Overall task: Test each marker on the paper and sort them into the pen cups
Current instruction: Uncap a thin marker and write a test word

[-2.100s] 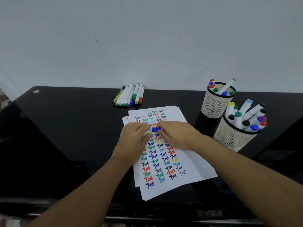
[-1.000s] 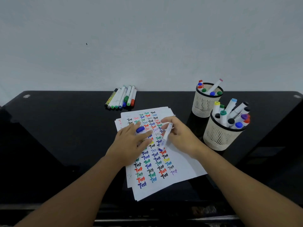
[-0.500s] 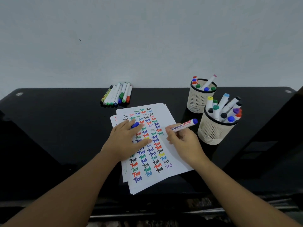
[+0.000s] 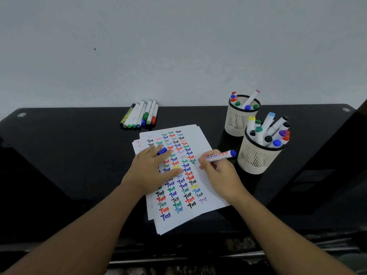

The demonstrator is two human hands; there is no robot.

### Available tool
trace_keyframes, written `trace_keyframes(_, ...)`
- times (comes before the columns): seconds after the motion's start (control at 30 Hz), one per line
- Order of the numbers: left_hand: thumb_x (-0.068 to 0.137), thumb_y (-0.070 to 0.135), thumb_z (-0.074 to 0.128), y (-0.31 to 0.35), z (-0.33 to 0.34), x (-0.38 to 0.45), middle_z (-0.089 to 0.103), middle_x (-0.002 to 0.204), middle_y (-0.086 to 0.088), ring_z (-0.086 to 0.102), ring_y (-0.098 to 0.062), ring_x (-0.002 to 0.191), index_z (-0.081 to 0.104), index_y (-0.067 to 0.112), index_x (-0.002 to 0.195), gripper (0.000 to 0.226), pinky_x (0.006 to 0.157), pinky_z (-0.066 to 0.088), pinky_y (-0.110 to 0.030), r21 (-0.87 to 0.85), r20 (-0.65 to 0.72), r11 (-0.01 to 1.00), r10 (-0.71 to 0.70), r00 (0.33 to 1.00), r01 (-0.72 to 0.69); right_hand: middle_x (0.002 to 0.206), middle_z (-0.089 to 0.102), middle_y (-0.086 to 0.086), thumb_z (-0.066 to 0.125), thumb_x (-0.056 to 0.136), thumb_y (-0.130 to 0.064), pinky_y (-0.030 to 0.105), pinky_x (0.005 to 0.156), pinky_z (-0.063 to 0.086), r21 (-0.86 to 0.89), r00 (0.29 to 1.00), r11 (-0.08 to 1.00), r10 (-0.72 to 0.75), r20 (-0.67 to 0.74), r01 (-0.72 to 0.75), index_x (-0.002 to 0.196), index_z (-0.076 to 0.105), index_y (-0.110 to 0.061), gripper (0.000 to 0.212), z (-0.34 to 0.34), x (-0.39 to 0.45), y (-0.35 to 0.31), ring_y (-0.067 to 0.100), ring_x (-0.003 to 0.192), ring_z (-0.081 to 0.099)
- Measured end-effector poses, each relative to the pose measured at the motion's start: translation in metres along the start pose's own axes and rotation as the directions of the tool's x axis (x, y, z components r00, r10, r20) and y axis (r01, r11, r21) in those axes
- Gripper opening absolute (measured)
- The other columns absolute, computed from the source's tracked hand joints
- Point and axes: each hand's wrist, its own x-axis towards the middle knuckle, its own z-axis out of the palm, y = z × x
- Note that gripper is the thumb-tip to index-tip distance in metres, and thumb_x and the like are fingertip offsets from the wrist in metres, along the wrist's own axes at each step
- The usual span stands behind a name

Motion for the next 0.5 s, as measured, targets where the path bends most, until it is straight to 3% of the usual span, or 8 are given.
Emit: trace_keyframes(0.5, 0.078, 0.093, 0.034, 0.0007, 0.0012, 0.0007, 0.01, 0.169, 0.012, 0.005, -0.015, 0.156, 0.022, 0.046, 0.158, 0.094, 0.127, 0.006, -0.045, -0.004, -0.003, 1.0, -0.008, 1.0, 0.008, 0.096, 0.07, -0.009, 0.06, 0.104, -0.037, 0.041, 0.089, 0.056, -0.063, 0.999, 0.998, 0.011, 0.043, -0.009, 0.09, 0.063, -0.035, 0.014, 0.0014, 0.0015, -0.0047, 0.01, 0.092, 0.065)
